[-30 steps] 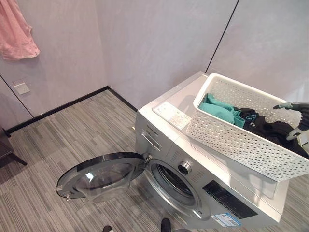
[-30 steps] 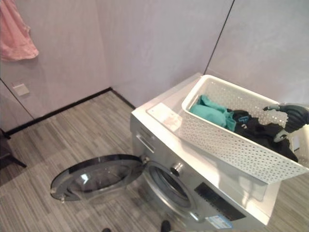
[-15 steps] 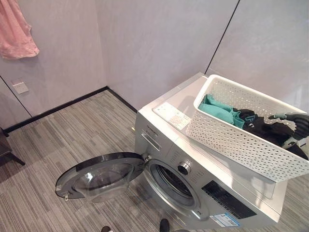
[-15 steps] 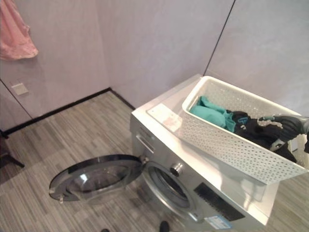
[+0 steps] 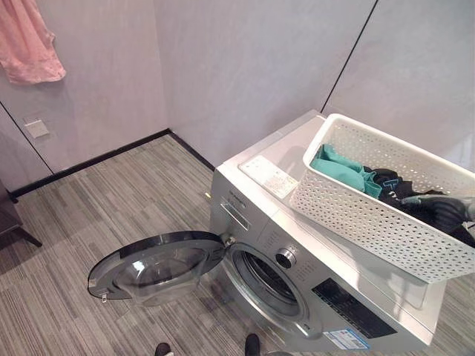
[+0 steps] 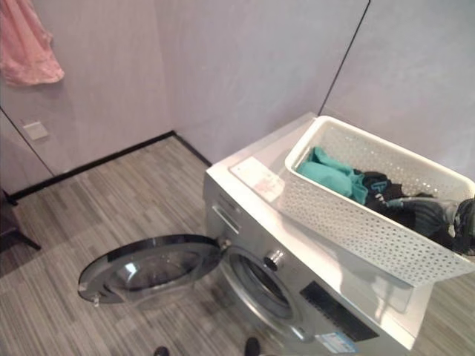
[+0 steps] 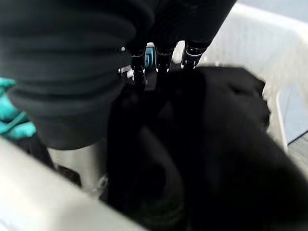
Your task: Grab the laundry basket,head to the washer,open it,put in the laundry and shut it.
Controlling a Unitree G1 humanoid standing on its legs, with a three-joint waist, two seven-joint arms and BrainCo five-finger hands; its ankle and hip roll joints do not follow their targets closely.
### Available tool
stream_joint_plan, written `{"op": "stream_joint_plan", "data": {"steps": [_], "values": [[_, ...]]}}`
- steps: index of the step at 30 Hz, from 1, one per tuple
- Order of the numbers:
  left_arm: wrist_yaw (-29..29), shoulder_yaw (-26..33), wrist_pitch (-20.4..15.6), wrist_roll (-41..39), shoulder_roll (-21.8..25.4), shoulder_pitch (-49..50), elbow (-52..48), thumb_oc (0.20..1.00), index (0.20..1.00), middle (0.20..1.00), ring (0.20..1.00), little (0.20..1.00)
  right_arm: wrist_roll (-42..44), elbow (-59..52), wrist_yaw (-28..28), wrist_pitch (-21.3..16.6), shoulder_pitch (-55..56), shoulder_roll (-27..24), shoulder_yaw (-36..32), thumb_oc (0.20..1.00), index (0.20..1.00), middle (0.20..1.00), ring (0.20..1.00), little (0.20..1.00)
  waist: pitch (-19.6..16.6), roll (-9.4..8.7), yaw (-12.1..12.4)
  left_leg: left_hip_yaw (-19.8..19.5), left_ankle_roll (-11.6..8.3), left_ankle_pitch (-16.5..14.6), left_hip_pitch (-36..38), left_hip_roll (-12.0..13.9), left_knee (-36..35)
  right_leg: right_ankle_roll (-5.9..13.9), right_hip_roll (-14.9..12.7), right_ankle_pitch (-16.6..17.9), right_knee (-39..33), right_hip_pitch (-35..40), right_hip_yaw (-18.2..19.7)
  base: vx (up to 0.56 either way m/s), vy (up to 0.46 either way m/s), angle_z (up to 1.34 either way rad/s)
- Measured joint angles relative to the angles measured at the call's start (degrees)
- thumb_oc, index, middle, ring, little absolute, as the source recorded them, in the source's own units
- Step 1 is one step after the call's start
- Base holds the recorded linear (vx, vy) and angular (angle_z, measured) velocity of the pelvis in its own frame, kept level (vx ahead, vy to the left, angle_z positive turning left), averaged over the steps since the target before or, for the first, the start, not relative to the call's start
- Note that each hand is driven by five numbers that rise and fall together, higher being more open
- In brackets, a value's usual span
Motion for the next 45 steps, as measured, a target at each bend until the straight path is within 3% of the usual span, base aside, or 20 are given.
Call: {"op": "stream_joint_plan", "data": {"steps": [3,6,10,14,15,16,17,22,29,32,36,45], "values": [[-0.7,0.1,-0.1,-2.8,0.9,1.6,-6.6,1.0,1.0,1.0,1.0,1.0,-2.8,-1.6,1.2,-0.1,0.8,0.0,1.4,1.0,1.0,1.0,1.0,1.0,2.5,-0.09,1.2,-0.6,0.26,0.5,-2.1,0.0,0.0,0.02,0.1,0.2,0.0,-1.5,-0.2,-0.1,-0.066,0.06],[-0.7,0.1,-0.9,-6.0,1.2,2.3,-9.0,1.0,1.0,1.0,1.0,1.0,-4.2,-1.6,1.9,-0.4,4.9,-1.0,-2.5,1.0,1.0,1.0,1.0,1.0,4.2,-0.22,0.7,-3.0,0.3,1.2,-3.5,0.0,0.1,-0.14,0.1,0.3,0.0,-1.7,-2.3,-0.06,-0.049,0.37],[-0.7,0.7,-2.0,-10.9,3.3,5.0,-12.3,1.0,1.0,1.0,1.0,1.0,-7.1,-0.9,2.7,-0.4,16.7,0.1,-13.5,1.0,1.0,1.0,1.0,1.0,4.5,-0.17,1.3,-5.9,0.84,1.7,-7.2,-0.3,0.0,-0.38,0.0,-0.3,0.0,-3.4,-4.6,-0.07,-0.064,0.32],[-0.7,0.5,-2.1,-13.1,5.5,6.1,-13.0,1.0,1.0,1.0,1.0,1.0,-9.2,3.3,2.8,-0.3,15.8,2.6,-15.2,1.0,1.0,1.0,1.0,1.0,4.7,0.0,2.7,-6.7,0.92,1.9,-9.3,-0.6,0.0,-0.21,-0.1,-0.1,0.0,-4.8,-5.0,-0.04,-0.046,0.12],[-0.7,0.5,-2.1,-13.2,5.9,6.4,-13.0,1.0,1.0,1.0,1.0,1.0,-10.4,4.5,3.3,-0.1,14.0,3.4,-14.2,0.793,0.793,0.793,0.793,0.793,4.7,0.0,2.7,-7.0,0.92,1.9,-9.5,-0.8,0.0,-0.21,-0.2,-0.1,0.0,-4.9,-5.3,0.0,-0.031,0.15],[-0.7,0.5,-2.2,-13.3,6.5,6.1,-13.0,1.0,1.0,1.0,1.0,1.0,-11.6,5.4,3.8,0.2,11.8,4.0,-13.3,0.247,0.247,0.247,0.247,0.247,4.6,-0.02,2.4,-8.1,0.91,1.9,-10.2,-0.9,0.0,-0.19,-0.2,-0.2,0.0,-5.2,-5.8,0.01,-0.021,0.18],[-0.7,0.6,-2.2,-13.3,7.0,6.0,-13.0,1.0,1.0,1.0,1.0,1.0,-12.4,5.5,3.8,0.3,10.1,4.1,-12.3,0.2,0.2,0.2,0.2,0.2,4.6,-0.02,2.5,-8.1,0.91,1.9,-10.6,-0.9,0.0,-0.19,-0.2,-0.1,0.0,-5.6,-5.8,0.01,-0.013,0.16],[-0.5,2.5,-2.1,-13.3,7.3,6.0,-12.3,1.0,1.0,1.0,1.0,1.0,-12.8,4.7,3.5,1.2,7.6,5.0,-11.7,0.2,0.2,0.2,0.2,0.2,4.6,-0.04,2.4,-8.2,0.91,1.9,-10.8,-1.0,0.0,-0.21,-0.2,-0.1,0.0,-5.6,-5.9,0.01,-0.002,0.04],[-0.1,3.0,-2.1,-13.2,7.0,5.6,-12.1,1.0,1.0,1.0,1.0,1.0,-12.8,4.7,-3.5,1.3,12.1,9.8,-23.2,0.2,0.2,0.2,0.2,0.2,4.6,-0.02,2.2,-8.0,0.92,1.9,-8.9,-1.0,0.0,-0.23,-0.2,-0.1,0.0,-3.8,-5.5,0.01,0.003,-0.02],[0.0,4.4,-2.1,-12.8,6.3,4.9,-12.8,1.0,1.0,1.0,1.0,1.0,-12.7,3.6,-9.6,1.7,14.7,15.5,-33.0,0.2,0.2,0.2,0.2,0.2,4.8,0.47,1.3,-7.8,0.94,1.9,-7.9,-1.0,0.0,-0.28,-0.3,-0.1,0.0,-3.3,-4.9,0.03,0.01,-0.08],[0.4,4.5,-2.0,-12.7,4.7,3.3,-13.8,1.0,1.0,1.0,1.0,1.0,-12.9,4.1,-17.6,3.2,13.8,18.5,-37.7,0.2,0.2,0.2,0.2,0.2,5.0,1.78,1.1,-7.7,0.98,1.9,-5.9,-1.2,0.0,-0.39,-0.4,-0.3,0.0,-1.5,-4.7,0.03,0.014,-0.04],[1.9,2.9,-2.1,-12.3,3.7,1.7,-18.6,1.0,1.0,1.0,1.0,1.0,-19.6,6.6,-34.4,8.5,2.8,24.8,-38.4,0.2,0.2,0.2,0.2,0.2,3.3,4.62,1.6,-7.6,1.5,1.6,-3.5,-1.3,0.0,-0.21,-0.4,-0.2,0.0,0.8,-4.7,0.0,0.0,0.0]]}}
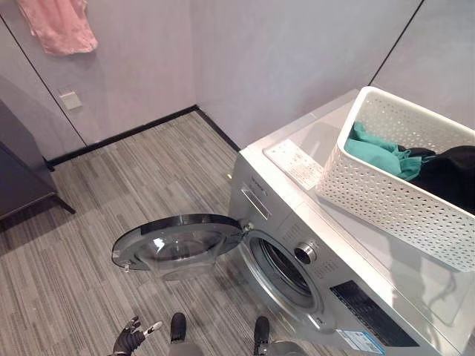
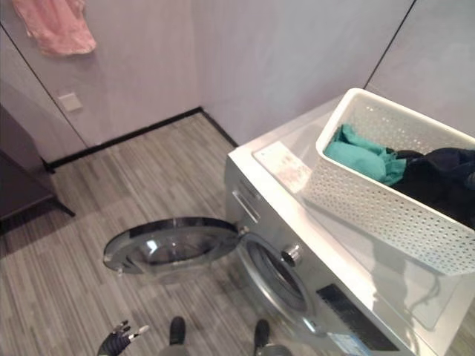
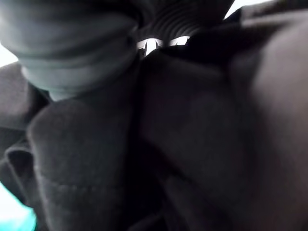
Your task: Grab the laundry basket,head to the washer,open it,put in the laundry and shut it.
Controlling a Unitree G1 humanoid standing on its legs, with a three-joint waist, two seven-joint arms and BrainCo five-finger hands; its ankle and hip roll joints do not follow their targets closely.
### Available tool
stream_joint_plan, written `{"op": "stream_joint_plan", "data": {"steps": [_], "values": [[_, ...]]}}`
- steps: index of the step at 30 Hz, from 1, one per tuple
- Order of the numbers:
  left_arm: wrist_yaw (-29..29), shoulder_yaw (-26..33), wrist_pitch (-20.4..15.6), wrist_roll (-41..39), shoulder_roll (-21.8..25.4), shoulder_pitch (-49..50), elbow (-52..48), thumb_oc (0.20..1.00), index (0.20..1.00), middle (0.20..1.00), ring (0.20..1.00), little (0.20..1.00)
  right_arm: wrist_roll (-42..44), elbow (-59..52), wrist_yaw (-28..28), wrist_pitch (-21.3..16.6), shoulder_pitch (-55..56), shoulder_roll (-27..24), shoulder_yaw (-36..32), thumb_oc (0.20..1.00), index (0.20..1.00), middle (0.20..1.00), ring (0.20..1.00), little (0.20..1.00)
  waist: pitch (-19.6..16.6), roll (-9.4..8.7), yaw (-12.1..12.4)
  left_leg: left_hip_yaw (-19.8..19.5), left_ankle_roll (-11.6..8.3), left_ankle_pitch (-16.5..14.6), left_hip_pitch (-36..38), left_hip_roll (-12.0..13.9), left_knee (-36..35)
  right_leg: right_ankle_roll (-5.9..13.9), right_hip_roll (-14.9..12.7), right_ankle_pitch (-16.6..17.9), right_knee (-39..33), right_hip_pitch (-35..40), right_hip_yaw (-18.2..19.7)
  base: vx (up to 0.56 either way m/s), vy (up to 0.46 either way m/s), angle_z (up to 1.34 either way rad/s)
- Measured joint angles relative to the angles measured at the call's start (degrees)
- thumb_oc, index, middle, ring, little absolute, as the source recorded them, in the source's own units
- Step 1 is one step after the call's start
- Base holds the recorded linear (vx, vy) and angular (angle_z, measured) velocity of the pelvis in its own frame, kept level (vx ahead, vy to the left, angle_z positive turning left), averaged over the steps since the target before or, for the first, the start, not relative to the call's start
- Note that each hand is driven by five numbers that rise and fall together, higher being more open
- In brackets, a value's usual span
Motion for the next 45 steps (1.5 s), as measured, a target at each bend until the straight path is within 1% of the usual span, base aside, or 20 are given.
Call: {"op": "stream_joint_plan", "data": {"steps": [2,5,7,10,11,12,13,14,17,19,22,26,30,33,35,36,37,38,42,45], "values": [[0.9,-1.7,0.1,0.1,0.3,0.1,-3.4,1.0,1.0,1.0,1.0,1.0,-3.9,0.7,-4.2,2.5,-7.0,0.1,2.2,0.2,0.2,0.2,0.2,0.2,0.1,0.18,0.6,0.2,-0.05,-0.1,0.7,0.0,0.0,-0.01,0.0,-0.3,0.0,0.6,0.2,0.0,0.0,0.0],[1.0,-2.9,0.0,0.1,0.2,-1.2,-4.5,1.0,1.0,1.0,1.0,1.0,-6.3,2.3,-8.9,3.3,-13.9,-0.2,3.5,0.2,0.2,0.2,0.2,0.2,0.0,0.11,1.1,0.2,-0.05,-0.1,1.0,0.0,0.0,-0.09,0.1,-0.2,0.0,0.8,0.2,0.01,0.006,-0.01],[1.2,-4.5,0.0,1.7,1.1,-1.5,-6.0,1.0,1.0,1.0,1.0,1.0,-9.5,5.1,-13.3,6.6,-26.9,-1.5,9.2,0.2,0.2,0.2,0.2,0.2,-0.1,-0.55,1.5,0.1,-0.04,-0.1,1.8,0.2,0.0,-0.09,0.1,-0.3,0.0,1.8,0.1,0.0,0.0,0.0],[2.3,-5.2,0.1,1.8,1.5,-3.1,-5.9,1.0,1.0,1.0,1.0,1.0,-12.9,12.1,-17.7,7.8,-42.9,-4.8,18.2,0.2,0.2,0.2,0.2,0.2,-0.8,-2.28,2.4,0.0,0.04,-0.2,1.9,-0.1,0.0,-0.16,0.0,-0.2,0.0,1.9,0.1,0.01,0.011,0.02],[2.4,-5.3,0.1,2.0,1.4,-3.6,-5.9,1.0,1.0,1.0,1.0,1.0,-13.0,14.1,-18.6,8.0,-46.2,-5.9,19.7,0.2,0.2,0.2,0.2,0.2,-1.0,-2.64,2.8,0.0,0.04,-0.2,1.9,0.0,0.1,-0.21,-0.1,-0.2,0.0,1.9,0.0,0.02,0.013,0.09],[2.4,-5.6,0.1,2.2,1.5,-4.2,-5.9,1.0,1.0,1.0,1.0,1.0,-13.0,18.3,-20.3,8.5,-52.1,-8.3,25.0,0.2,0.2,0.2,0.2,0.2,-1.0,-3.02,3.1,-0.4,0.04,-0.2,2.0,0.0,0.1,-0.26,0.0,-0.1,0.0,2.4,-0.3,0.02,0.013,0.15],[2.5,-5.7,0.1,2.2,1.7,-4.2,-6.0,1.0,1.0,1.0,1.0,1.0,-13.0,19.2,-22.8,9.1,-54.6,-11.4,27.2,0.2,0.2,0.2,0.2,0.2,-1.5,-4.06,3.6,-0.5,-0.03,-0.3,2.7,0.0,0.0,-0.48,0.1,-0.4,0.0,3.4,-0.5,0.0,0.009,0.13],[2.5,-5.8,0.1,2.2,1.9,-4.1,-6.0,1.0,1.0,1.0,1.0,1.0,-13.0,19.2,-24.1,9.2,-54.8,-12.0,27.2,0.2,0.2,0.2,0.2,0.2,-1.9,-4.54,3.6,-0.5,-0.03,-0.4,2.7,0.1,0.0,-0.52,0.1,-0.4,0.0,3.4,-0.5,-0.01,0.006,0.07],[2.5,-7.3,0.1,2.2,3.1,-4.3,-7.5,1.0,1.0,1.0,1.0,1.0,-12.9,20.1,-26.4,9.4,-58.4,-13.3,29.5,0.2,0.2,0.2,0.2,0.2,-2.2,-5.09,3.2,-0.5,-0.02,-0.3,2.5,0.1,0.0,-0.59,0.1,-0.5,0.0,3.4,-0.5,0.0,0.0,0.0],[3.0,-7.7,-0.1,2.2,4.4,-4.4,-11.7,1.0,1.0,1.0,1.0,1.0,-12.6,20.3,-28.5,9.6,-62.8,-16.9,34.7,0.2,0.2,0.2,0.2,0.2,-2.3,-5.24,3.0,-0.6,-0.19,-0.2,2.7,0.4,0.0,-0.76,0.4,-0.6,0.0,3.4,-0.7,-0.07,-0.012,0.0],[3.3,-7.9,-0.2,3.4,5.0,-4.5,-13.6,1.0,1.0,1.0,1.0,1.0,-11.6,20.2,-29.8,9.5,-70.0,-17.4,40.9,0.2,0.2,0.2,0.2,0.2,-2.4,-5.33,2.0,-0.2,-0.36,-0.1,3.2,0.6,0.0,-0.78,0.6,-0.4,0.0,3.4,0.0,-0.05,-0.008,-0.1],[4.3,-7.9,-0.2,6.4,5.9,-4.5,-13.2,1.0,1.0,1.0,1.0,1.0,-11.3,17.8,-30.7,8.9,-72.0,-17.4,43.1,0.2,0.2,0.2,0.2,0.2,-3.3,-5.96,0.8,1.1,-0.38,-0.1,3.9,1.0,0.0,-1.08,0.7,-0.5,0.0,3.5,0.8,-0.03,0.001,-0.13],[4.9,-7.9,-0.1,8.9,5.8,-4.4,-14.0,1.0,1.0,1.0,1.0,1.0,-11.5,11.2,-30.8,8.5,-76.2,-17.2,46.2,0.2,0.2,0.2,0.2,0.2,-4.2,-5.0,0.1,2.5,-0.3,-0.2,4.8,1.0,0.0,-1.07,0.7,-0.3,0.0,3.4,2.2,-0.02,0.043,-0.17],[4.9,-8.0,0.0,10.7,5.9,-4.4,-15.8,1.0,1.0,1.0,1.0,1.0,-11.8,6.4,-30.8,8.3,-76.2,-16.8,46.1,0.2,0.2,0.2,0.2,0.2,-4.7,-4.39,-0.2,3.3,-0.18,-0.4,5.7,1.0,0.0,-0.93,0.7,-0.2,0.0,3.7,3.4,0.0,0.06,-0.18],[4.8,-7.8,0.1,11.2,5.9,-4.5,-19.4,1.0,1.0,1.0,1.0,1.0,-12.1,0.2,-30.8,7.3,-73.6,-15.5,41.9,0.2,0.2,0.2,0.2,0.2,-5.4,-3.08,-0.7,4.5,-0.12,-0.4,6.6,0.9,0.0,-0.74,0.5,0.0,0.0,3.8,4.2,0.0,0.075,-0.24],[4.7,-7.8,0.2,11.2,5.9,-4.3,-22.3,1.0,1.0,1.0,1.0,1.0,-13.1,-3.4,-30.7,7.3,-70.0,-15.3,38.5,0.2,0.2,0.2,0.2,0.2,-6.0,-2.62,-1.1,4.7,-0.03,-0.5,6.7,0.9,-0.1,-0.72,0.5,0.0,0.0,3.8,4.7,-0.02,0.066,-0.21],[4.4,-7.3,0.2,11.3,6.1,-4.3,-26.8,1.0,1.0,1.0,1.0,1.0,-14.5,-8.6,-30.7,7.2,-62.4,-13.3,31.4,0.2,0.2,0.2,0.2,0.2,-6.9,-1.65,-1.9,5.1,0.02,-0.5,7.1,0.7,0.0,-0.63,0.3,0.0,0.0,3.8,5.1,-0.02,0.083,-0.19],[4.3,-7.2,0.0,11.3,6.3,-4.3,-29.3,1.0,1.0,1.0,1.0,1.0,-15.5,-11.5,-30.6,7.1,-57.3,-11.8,26.3,0.2,0.2,0.2,0.2,0.2,-7.2,-1.98,-1.8,5.5,-0.07,-0.7,7.5,0.7,-0.1,-0.61,0.3,0.0,0.0,4.1,5.4,-0.02,0.044,-0.15],[3.4,-6.5,0.0,13.5,8.9,-4.4,-37.3,1.0,1.0,1.0,1.0,1.0,-18.0,-17.8,-29.9,6.8,-42.7,-7.7,14.8,0.2,0.2,0.2,0.2,0.2,-7.5,-0.27,-2.6,6.4,-0.29,-0.9,7.5,0.8,0.0,-0.55,0.4,0.0,0.0,3.7,6.7,-0.02,0.064,-0.15],[2.9,-4.6,-0.1,15.4,9.4,-4.6,-41.5,1.0,1.0,1.0,1.0,1.0,-19.2,-23.0,-27.9,6.7,-33.1,-3.8,7.9,0.2,0.2,0.2,0.2,0.2,-7.5,0.06,-3.3,6.5,-0.42,-0.8,7.8,0.8,0.0,-0.49,0.4,0.1,0.0,3.7,6.8,-0.02,0.079,-0.03]]}}
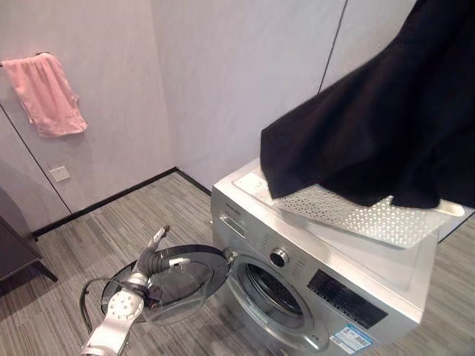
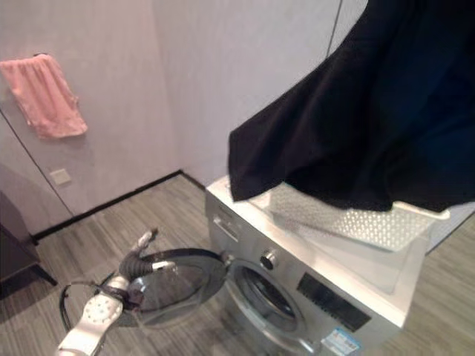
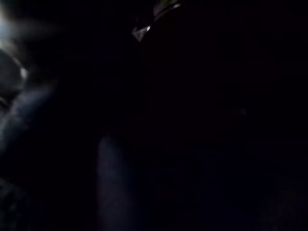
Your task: Grab the laundry basket,head to the washer,open it,put in the laundry and shut it.
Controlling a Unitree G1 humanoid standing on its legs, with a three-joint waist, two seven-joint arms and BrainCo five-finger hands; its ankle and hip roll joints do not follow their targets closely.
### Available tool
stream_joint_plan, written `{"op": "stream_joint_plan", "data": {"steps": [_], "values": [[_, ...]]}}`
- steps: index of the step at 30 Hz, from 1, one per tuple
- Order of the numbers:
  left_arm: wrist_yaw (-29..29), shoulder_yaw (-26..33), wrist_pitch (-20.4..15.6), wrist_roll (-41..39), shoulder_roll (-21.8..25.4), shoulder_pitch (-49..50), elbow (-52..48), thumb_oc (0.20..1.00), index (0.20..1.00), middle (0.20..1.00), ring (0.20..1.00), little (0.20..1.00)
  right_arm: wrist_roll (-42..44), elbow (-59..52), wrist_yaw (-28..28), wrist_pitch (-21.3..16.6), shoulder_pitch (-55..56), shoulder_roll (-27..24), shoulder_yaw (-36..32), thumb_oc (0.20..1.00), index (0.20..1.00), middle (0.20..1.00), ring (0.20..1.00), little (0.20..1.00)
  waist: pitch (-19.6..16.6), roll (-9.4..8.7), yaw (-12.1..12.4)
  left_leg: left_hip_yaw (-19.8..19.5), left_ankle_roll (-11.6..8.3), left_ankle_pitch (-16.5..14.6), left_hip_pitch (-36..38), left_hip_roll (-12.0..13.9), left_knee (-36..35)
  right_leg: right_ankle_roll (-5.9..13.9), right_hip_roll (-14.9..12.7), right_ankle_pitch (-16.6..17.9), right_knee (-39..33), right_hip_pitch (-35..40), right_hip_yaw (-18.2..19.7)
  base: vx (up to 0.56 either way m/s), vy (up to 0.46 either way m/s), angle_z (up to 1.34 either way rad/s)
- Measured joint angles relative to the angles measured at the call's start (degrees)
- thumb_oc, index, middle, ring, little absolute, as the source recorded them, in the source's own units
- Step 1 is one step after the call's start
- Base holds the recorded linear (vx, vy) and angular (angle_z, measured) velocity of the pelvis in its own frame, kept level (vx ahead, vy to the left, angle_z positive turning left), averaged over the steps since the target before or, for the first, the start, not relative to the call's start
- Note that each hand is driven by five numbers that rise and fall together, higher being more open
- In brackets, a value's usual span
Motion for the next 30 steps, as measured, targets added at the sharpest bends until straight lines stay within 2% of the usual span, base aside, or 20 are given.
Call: {"op": "stream_joint_plan", "data": {"steps": [2,5,6,7,8,11,14,15,16,17,18,19,20,22,23,24,26,27,29,30], "values": [[-0.1,0.1,0.0,0.4,1.0,-0.9,-1.3,1.0,1.0,1.0,1.0,1.0,-1.3,-3.0,1.3,-0.5,3.6,0.6,-1.4,0.2,0.2,0.2,0.2,0.2,0.1,0.08,-0.1,0.4,0.0,0.0,0.3,0.0,0.2,0.01,-0.1,0.0,0.0,-0.1,0.2,-0.03,0.127,-0.09],[-0.6,0.1,0.1,1.5,2.0,-2.8,-6.8,1.0,1.0,1.0,1.0,1.0,-2.8,-5.4,2.6,-1.2,5.5,3.6,-3.2,0.2,0.2,0.2,0.2,0.2,1.7,-2.21,0.0,1.4,0.36,-0.3,0.5,-0.5,1.7,0.05,-0.6,0.0,0.0,0.0,1.4,-0.07,0.235,-0.16],[-0.8,-0.1,0.2,2.1,3.4,-5.0,-9.1,1.0,1.0,1.0,1.0,1.0,-2.8,-5.9,3.3,-1.6,5.6,4.2,-4.1,0.2,0.2,0.2,0.2,0.2,3.2,-4.21,-0.2,1.9,1.21,-1.3,-0.4,-1.7,3.7,0.87,-1.6,0.4,0.0,-0.4,2.6,-0.1,0.294,-0.28],[-0.7,-0.2,0.2,2.0,3.2,-6.3,-10.0,1.0,1.0,1.0,1.0,1.0,-2.8,-5.9,3.7,-1.6,5.2,5.7,-4.2,0.2,0.2,0.2,0.2,0.2,3.4,-4.83,0.2,2.8,2.03,-2.5,-1.5,-2.2,5.9,1.31,-2.3,0.8,0.1,-1.1,3.7,-0.12,0.298,-0.34],[-0.9,-0.8,0.2,2.0,3.2,-7.6,-10.5,1.0,1.0,1.0,1.0,1.0,-2.8,-6.0,3.7,-1.6,5.1,6.5,-4.4,0.2,0.2,0.2,0.2,0.2,3.9,-4.83,0.7,2.8,2.68,-3.7,-2.3,-2.4,7.2,1.45,-2.9,0.9,0.2,-0.9,3.9,-0.07,0.139,-0.29],[-1.0,-1.2,0.2,1.8,3.2,-12.1,-11.9,1.0,1.0,1.0,1.0,1.0,-2.7,-5.5,3.7,-1.6,6.8,8.5,-5.5,0.2,0.2,0.2,0.2,0.2,4.4,-5.68,-0.5,3.4,4.15,-5.1,-2.3,-5.9,8.6,1.88,-6.2,0.8,0.5,-1.0,4.6,-0.09,0.205,-0.02],[-0.7,-1.5,0.2,1.5,3.1,-16.0,-12.2,1.0,1.0,1.0,1.0,1.0,-1.2,-4.4,3.8,-1.5,8.5,10.9,-5.7,0.2,0.2,0.2,0.2,0.2,5.3,-5.94,-0.5,4.4,5.69,-6.4,-2.4,-7.8,10.2,2.19,-8.1,0.9,1.9,-1.4,4.7,-0.12,0.141,-0.08],[-0.4,-2.1,0.2,1.5,3.3,-16.9,-12.2,1.0,1.0,1.0,1.0,1.0,-0.8,-4.2,3.7,-1.5,8.8,12.2,-5.7,0.2,0.2,0.2,0.2,0.2,6.1,-6.29,-0.6,4.5,6.11,-7.3,-2.8,-8.5,11.8,3.19,-8.6,0.9,4.0,-2.3,4.8,-0.3,0.175,-0.07],[-0.5,-3.4,0.2,1.5,3.3,-18.6,-12.2,1.0,1.0,1.0,1.0,1.0,0.1,-3.9,3.8,-1.4,9.0,14.8,-5.5,0.2,0.2,0.2,0.2,0.2,8.2,-6.08,-0.6,4.4,6.49,-9.7,-4.3,-7.5,15.9,5.05,-8.6,1.6,7.5,-3.5,4.3,-0.24,0.124,-0.11],[-0.4,-3.7,0.2,1.5,3.3,-18.8,-12.1,1.0,1.0,1.0,1.0,1.0,0.1,-3.8,3.8,-1.5,9.2,15.4,-5.1,0.2,0.2,0.2,0.2,0.2,8.4,-6.05,-0.6,4.8,7.12,-10.6,-5.6,-7.7,18.2,4.91,-8.3,1.9,8.5,-4.5,3.8,-0.29,0.172,-0.2],[0.0,-5.4,0.6,1.5,3.1,-20.9,-11.1,1.0,1.0,1.0,1.0,1.0,0.4,-3.7,3.7,-1.5,8.6,16.6,-4.9,0.2,0.2,0.2,0.2,0.2,9.6,-4.52,-0.4,3.7,9.36,-13.0,-8.5,-7.1,22.6,3.79,-7.1,5.2,9.6,-6.4,1.6,-0.2,0.095,-0.2],[0.0,-5.6,0.6,1.5,2.9,-21.3,-11.0,1.0,1.0,1.0,1.0,1.0,0.6,-3.7,3.7,-1.5,8.4,16.8,-4.9,0.2,0.2,0.2,0.2,0.2,9.9,-4.13,-0.1,3.2,9.83,-13.3,-8.8,-6.6,22.8,3.86,-6.9,5.6,9.6,-6.7,1.6,-0.17,0.046,-0.69],[0.0,-6.6,0.7,1.3,2.5,-23.4,-10.7,1.0,1.0,1.0,1.0,1.0,1.7,-3.8,3.8,-1.7,7.9,19.0,-3.8,0.2,0.2,0.2,0.2,0.2,10.8,-2.19,1.8,3.5,11.06,-13.7,-11.6,-4.8,24.5,4.72,-5.3,8.3,9.9,-8.9,0.0,-0.14,-0.002,-0.66],[0.0,-6.7,1.7,0.7,0.7,-23.5,-10.1,1.0,1.0,1.0,1.0,1.0,1.8,-3.9,4.3,-1.7,8.3,19.4,-1.7,0.2,0.2,0.2,0.2,0.2,11.3,-1.33,1.9,4.5,10.66,-12.7,-10.9,-3.7,23.4,-0.24,-4.6,-5.1,30.1,-13.1,-2.2,-0.11,-0.094,-0.38],[0.0,-6.7,2.4,-0.7,0.4,-22.9,-10.7,1.0,1.0,1.0,1.0,1.0,1.8,-5.2,4.8,-2.0,8.2,19.4,-1.2,0.2,0.2,0.2,0.2,0.2,10.7,-2.14,3.1,6.0,10.17,-10.6,-10.1,-4.2,20.9,-0.45,-4.5,-12.5,40.5,-12.6,-3.4,-0.08,-0.123,-0.15],[0.0,-6.7,2.5,-0.9,0.5,-22.9,-11.0,1.0,1.0,1.0,1.0,1.0,1.8,-5.9,4.8,-2.3,8.0,19.3,-1.2,0.2,0.2,0.2,0.2,0.2,10.3,-2.73,3.8,6.1,9.95,-9.9,-9.7,-4.4,19.8,0.03,-4.2,-14.8,40.3,-10.9,-3.5,-0.08,-0.15,-0.29],[0.0,-6.2,2.8,-2.3,2.0,-23.2,-12.0,1.0,1.0,1.0,1.0,1.0,1.9,-5.8,4.8,-2.8,5.0,19.4,0.2,0.2,0.2,0.2,0.2,0.2,9.1,-5.02,7.0,8.5,8.84,-8.9,-9.8,-5.1,18.5,-0.63,-4.3,-20.0,29.1,-5.0,-5.2,-0.05,-0.186,-0.52],[0.0,-5.4,2.9,-2.7,1.8,-23.4,-11.8,1.0,1.0,1.0,1.0,1.0,2.0,-5.7,4.9,-3.0,3.2,19.6,1.3,0.2,0.2,0.2,0.2,0.2,9.4,-5.01,7.5,8.6,7.93,-8.2,-9.5,-4.5,18.4,-1.55,-3.3,-19.8,23.4,-2.2,-5.9,-0.1,-0.189,-0.34],[-0.1,-5.6,2.9,-4.4,-0.3,-23.6,-11.8,1.0,1.0,1.0,1.0,1.0,3.0,-4.1,5.0,-2.9,2.1,19.7,4.2,0.2,0.2,0.2,0.2,0.2,8.4,-4.94,7.8,7.2,7.27,-6.2,-8.2,-2.5,17.1,-2.9,0.7,-14.2,13.0,3.6,-6.6,-0.19,-0.179,-0.03],[0.1,-5.6,2.8,-5.1,-1.1,-23.6,-11.7,1.0,1.0,1.0,1.0,1.0,3.0,-4.0,4.9,-2.8,1.6,19.8,4.7,0.2,0.2,0.2,0.2,0.2,8.1,-5.07,7.7,7.1,7.01,-6.0,-8.3,-2.1,17.0,-3.17,1.4,-13.5,11.7,4.1,-6.7,-0.17,-0.123,-0.06]]}}
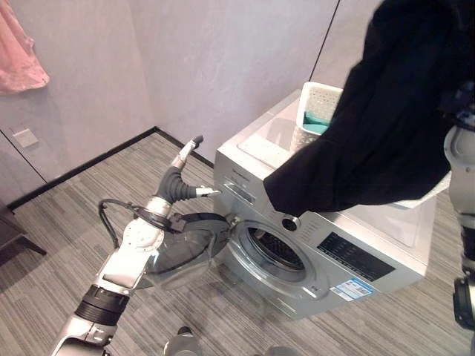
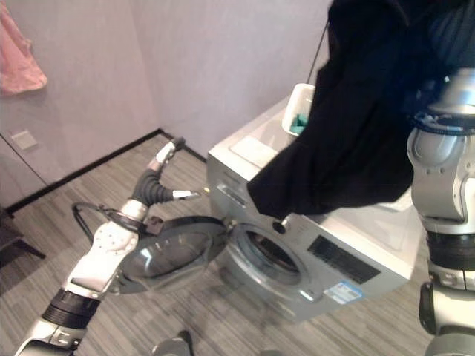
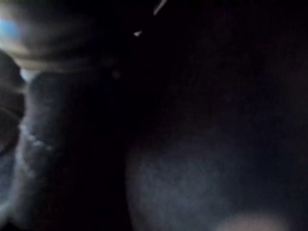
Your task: Grab the laundry basket,head to the washer,open it,put in the laundry and shut it.
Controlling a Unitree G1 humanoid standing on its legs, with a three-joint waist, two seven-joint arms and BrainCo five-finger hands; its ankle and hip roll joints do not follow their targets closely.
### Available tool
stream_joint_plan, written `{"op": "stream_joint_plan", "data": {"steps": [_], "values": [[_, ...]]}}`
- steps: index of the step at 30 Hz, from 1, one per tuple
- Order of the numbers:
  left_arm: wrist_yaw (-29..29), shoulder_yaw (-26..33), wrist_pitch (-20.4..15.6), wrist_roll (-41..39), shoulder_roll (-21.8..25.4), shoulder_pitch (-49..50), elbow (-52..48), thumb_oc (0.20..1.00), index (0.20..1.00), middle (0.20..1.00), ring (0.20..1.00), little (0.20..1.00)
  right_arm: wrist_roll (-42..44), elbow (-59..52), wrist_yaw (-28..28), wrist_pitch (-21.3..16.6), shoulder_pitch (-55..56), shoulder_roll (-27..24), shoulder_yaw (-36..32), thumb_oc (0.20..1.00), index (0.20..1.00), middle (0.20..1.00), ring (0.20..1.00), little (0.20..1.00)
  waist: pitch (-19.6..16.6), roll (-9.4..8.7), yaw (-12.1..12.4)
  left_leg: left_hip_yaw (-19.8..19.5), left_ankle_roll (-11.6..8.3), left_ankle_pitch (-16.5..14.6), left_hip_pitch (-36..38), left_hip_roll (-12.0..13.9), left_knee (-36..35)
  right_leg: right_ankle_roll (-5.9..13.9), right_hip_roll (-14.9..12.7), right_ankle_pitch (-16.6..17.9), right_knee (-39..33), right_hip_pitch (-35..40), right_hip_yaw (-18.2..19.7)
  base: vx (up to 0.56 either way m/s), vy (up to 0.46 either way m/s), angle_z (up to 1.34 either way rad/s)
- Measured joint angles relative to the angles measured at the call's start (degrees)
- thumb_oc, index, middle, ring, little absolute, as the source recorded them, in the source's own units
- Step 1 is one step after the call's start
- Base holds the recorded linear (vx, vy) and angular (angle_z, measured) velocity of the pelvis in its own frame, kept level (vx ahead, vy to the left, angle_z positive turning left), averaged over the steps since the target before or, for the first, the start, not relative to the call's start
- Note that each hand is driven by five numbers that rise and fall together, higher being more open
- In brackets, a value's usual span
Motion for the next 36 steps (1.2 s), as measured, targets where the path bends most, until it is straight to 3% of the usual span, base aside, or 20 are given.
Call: {"op": "stream_joint_plan", "data": {"steps": [3,10,16,25,27,36], "values": [[0.2,-2.6,0.1,-1.8,-1.6,0.0,0.1,1.0,1.0,1.0,1.0,1.0,0.1,-0.1,0.0,-0.4,-1.8,0.1,0.5,0.2,0.2,0.2,0.2,0.2,-0.5,-0.42,-0.1,-0.2,-1.43,1.2,0.0,0.7,-1.8,-0.41,1.3,2.1,-3.2,0.9,0.0,-0.14,-0.088,-0.01],[0.9,-4.0,0.1,-3.5,-2.7,-2.0,0.2,1.0,1.0,1.0,1.0,1.0,1.1,1.7,-0.2,-0.4,-5.9,0.1,2.3,0.2,0.2,0.2,0.2,0.2,-0.6,-0.39,-0.5,-1.2,-1.54,1.6,0.0,-0.3,-2.1,-0.02,1.4,6.6,-11.2,4.9,-0.7,-0.09,-0.037,0.07],[1.9,-6.2,0.2,-7.0,-3.2,-6.5,2.0,1.0,1.0,1.0,1.0,1.0,3.3,3.1,-0.2,-0.4,-8.9,0.4,5.1,0.2,0.2,0.2,0.2,0.2,-0.8,-0.25,-0.9,-1.4,-1.18,2.2,0.5,-0.8,-2.5,0.18,1.0,7.1,-11.1,5.4,-0.8,-0.03,-0.013,0.01],[2.6,-11.3,0.6,-6.9,-6.6,-17.0,8.1,1.0,1.0,1.0,1.0,1.0,5.0,2.1,0.1,-1.3,-8.9,6.5,8.2,0.2,0.2,0.2,0.2,0.2,-3.4,1.33,-3.1,-1.4,-0.9,2.4,1.0,-1.0,-2.5,0.33,0.8,7.5,-11.1,5.9,-0.9,-0.02,-0.008,0.0],[4.0,-11.4,0.7,-7.9,-9.2,-17.0,9.6,1.0,1.0,1.0,1.0,1.0,5.7,2.1,0.0,-1.2,-8.9,7.2,8.9,0.2,0.2,0.2,0.2,0.2,-3.6,1.55,-3.4,-1.4,-0.89,2.6,1.1,-1.0,-2.6,0.32,0.8,7.7,-11.1,6.0,-0.8,-0.07,-0.02,-0.01],[6.6,-13.7,1.5,-14.7,-11.6,-20.1,12.4,1.0,1.0,1.0,1.0,1.0,8.7,2.8,-0.1,-1.2,-10.7,9.9,11.9,0.2,0.2,0.2,0.2,0.2,-3.7,1.62,-3.7,-1.5,-0.81,3.0,1.1,-0.9,-2.9,0.28,0.9,8.2,-11.2,5.8,-0.8,-0.04,-0.003,0.0]]}}
